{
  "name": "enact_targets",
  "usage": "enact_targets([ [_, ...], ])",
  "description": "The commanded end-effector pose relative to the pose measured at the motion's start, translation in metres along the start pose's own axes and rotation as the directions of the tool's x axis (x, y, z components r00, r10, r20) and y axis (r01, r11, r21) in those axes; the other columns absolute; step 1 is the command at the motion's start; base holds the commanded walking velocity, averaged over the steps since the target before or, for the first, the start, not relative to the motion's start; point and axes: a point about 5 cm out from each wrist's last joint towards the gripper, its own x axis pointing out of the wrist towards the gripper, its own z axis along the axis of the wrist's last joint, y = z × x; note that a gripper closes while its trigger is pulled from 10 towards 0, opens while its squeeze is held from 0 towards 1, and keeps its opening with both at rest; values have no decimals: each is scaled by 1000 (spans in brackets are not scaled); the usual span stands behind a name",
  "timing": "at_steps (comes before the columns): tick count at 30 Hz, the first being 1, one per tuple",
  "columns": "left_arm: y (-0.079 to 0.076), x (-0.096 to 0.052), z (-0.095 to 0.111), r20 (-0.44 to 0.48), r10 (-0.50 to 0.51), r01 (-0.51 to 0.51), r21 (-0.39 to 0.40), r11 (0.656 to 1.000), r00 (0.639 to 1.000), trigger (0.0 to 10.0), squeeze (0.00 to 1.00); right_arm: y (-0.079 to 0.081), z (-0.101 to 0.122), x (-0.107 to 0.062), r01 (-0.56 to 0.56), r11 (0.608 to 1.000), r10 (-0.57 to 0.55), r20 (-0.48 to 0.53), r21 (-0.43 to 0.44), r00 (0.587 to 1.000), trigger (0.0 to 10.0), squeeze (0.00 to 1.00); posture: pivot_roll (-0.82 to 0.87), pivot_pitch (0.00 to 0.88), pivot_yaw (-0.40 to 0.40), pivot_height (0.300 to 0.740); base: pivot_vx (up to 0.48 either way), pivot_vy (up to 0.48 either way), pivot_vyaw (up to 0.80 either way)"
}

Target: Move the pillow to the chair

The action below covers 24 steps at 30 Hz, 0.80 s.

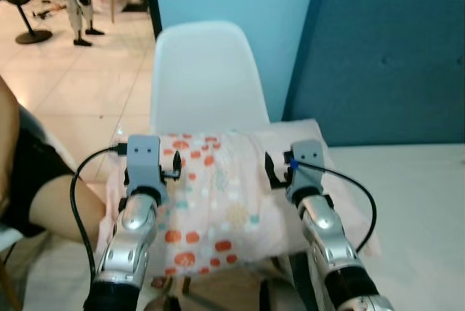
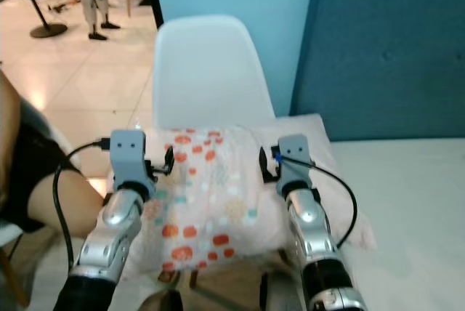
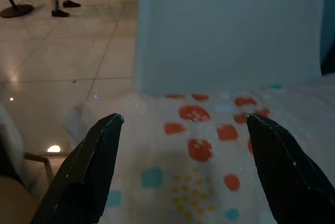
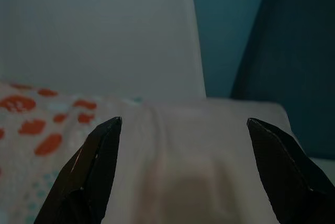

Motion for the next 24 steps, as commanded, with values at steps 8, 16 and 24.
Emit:
enact_targets([
  [8,3,0,-4,1,-25,25,40,999,1000,10000,0,-7,-6,-4,36,999,-36,-16,7,999,10000,0,-13,30,-2,726,0,0,0],
  [16,2,1,-7,6,-25,25,57,998,1000,10000,0,-7,-9,-6,37,999,-38,-32,-31,999,10000,0,-15,35,-1,740,0,0,0],
  [24,9,1,-22,-59,-12,16,78,997,998,10000,0,-7,-29,-11,40,998,-47,-137,-54,990,10000,0,-15,45,15,740,0,0,0],
])
